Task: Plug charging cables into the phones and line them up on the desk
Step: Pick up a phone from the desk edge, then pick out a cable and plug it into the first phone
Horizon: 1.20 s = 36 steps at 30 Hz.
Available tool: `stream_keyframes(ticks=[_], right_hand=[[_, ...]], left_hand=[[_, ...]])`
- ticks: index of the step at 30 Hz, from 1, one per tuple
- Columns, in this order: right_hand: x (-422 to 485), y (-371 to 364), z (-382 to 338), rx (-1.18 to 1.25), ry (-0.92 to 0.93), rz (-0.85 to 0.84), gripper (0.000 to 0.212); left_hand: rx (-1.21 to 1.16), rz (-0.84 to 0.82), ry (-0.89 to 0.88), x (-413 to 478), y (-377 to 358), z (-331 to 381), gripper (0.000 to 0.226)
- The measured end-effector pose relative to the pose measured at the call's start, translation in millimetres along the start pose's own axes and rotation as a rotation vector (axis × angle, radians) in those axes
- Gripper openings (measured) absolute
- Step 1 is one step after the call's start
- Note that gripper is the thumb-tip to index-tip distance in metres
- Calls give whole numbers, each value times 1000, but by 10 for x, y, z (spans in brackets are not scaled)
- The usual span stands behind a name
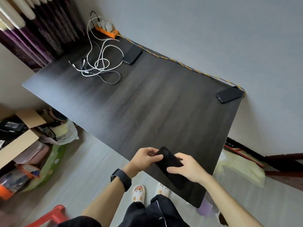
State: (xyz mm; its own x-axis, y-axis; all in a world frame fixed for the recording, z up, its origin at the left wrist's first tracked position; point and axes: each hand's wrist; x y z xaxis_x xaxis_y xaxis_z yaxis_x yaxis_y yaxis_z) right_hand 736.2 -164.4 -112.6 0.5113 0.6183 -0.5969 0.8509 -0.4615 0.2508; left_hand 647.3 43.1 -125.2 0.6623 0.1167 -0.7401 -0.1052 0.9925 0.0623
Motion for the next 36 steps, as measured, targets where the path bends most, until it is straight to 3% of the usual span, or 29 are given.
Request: stream_keyframes(ticks=[5, 9, 13, 18, 23, 27, 32, 36], right_hand=[[119, 130, -226, 362, -55, 222, 25], [345, -71, -506, 495, -43, 362, 16], [549, -300, -720, 424, -5, 309, 24], [869, -523, -1042, 291, 83, 91, 14], [1145, -900, -1330, 201, 68, -74, 14], [1413, -1142, -1584, 130, 58, -27, 11], [1834, -1566, -2008, 120, 57, 23, 13], [2186, -1986, -2421, 93, 44, 53, 16]], left_hand=[[-403, 139, 71, -92, 202, -26, 19], [-263, 48, 133, -354, 422, -20, 30], [-186, 90, 159, -531, 655, -76, 31], [-94, 200, 126, -664, 998, -201, 23], [-173, 228, 162, -863, 1361, -476, 23], [-339, 278, 172, -967, 1861, -736, 27], [-592, 388, 136, -1027, 2805, -1001, 3], [-698, 442, 100, -1069, 3690, -1086, 7]])
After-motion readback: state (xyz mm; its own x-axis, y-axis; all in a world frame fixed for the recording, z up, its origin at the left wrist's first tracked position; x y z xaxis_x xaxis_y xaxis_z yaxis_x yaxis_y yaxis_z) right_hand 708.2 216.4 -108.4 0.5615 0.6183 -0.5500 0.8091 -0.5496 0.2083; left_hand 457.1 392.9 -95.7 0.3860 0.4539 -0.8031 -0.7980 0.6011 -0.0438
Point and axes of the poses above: each hand's wrist, its own x-axis towards the middle knuckle, its own y-axis out of the back of the hand, z = x × y, and after that the axes turned 5 degrees about y, right-handed
